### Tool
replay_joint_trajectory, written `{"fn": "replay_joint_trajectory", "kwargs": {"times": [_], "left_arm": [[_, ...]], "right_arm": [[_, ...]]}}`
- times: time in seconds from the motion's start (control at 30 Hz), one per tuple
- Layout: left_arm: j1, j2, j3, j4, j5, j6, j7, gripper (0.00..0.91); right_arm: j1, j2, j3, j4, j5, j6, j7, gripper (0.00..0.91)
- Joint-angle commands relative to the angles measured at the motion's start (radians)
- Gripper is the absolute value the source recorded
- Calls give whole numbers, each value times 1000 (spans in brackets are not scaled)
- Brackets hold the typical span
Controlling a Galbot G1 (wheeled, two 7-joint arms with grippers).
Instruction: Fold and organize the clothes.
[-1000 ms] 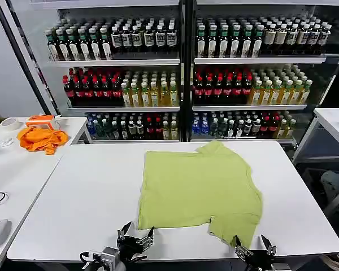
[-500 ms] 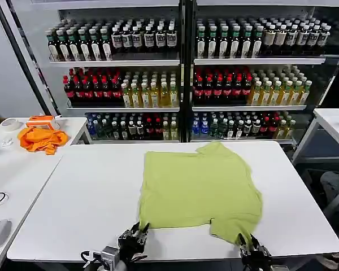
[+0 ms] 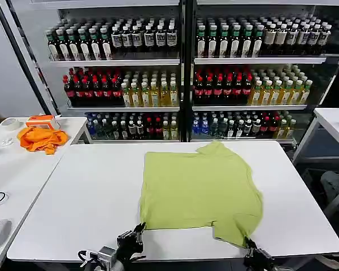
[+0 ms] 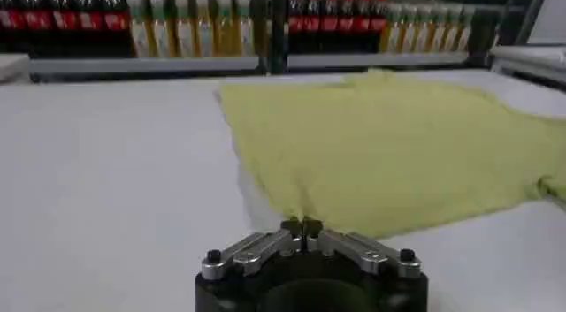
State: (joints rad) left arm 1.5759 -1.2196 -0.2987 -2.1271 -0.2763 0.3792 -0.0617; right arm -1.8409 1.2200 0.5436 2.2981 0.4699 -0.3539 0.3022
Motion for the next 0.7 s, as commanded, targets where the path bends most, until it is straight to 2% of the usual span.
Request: {"fn": "replay_joint_trajectory", "kwargs": {"times": [0.03, 0.5, 0.7], "left_arm": [[33, 5, -21, -93, -12, -29, 20, 30], [112, 20, -111, -233, -69, -33, 21, 30], [60, 49, -107, -198, -80, -29, 20, 30]], "right_arm": [[-10, 2, 9, 55, 5, 8, -1, 0], [-67, -34, 99, 183, 26, 7, -2, 0], [46, -76, 103, 140, 73, 2, -7, 0]]}}
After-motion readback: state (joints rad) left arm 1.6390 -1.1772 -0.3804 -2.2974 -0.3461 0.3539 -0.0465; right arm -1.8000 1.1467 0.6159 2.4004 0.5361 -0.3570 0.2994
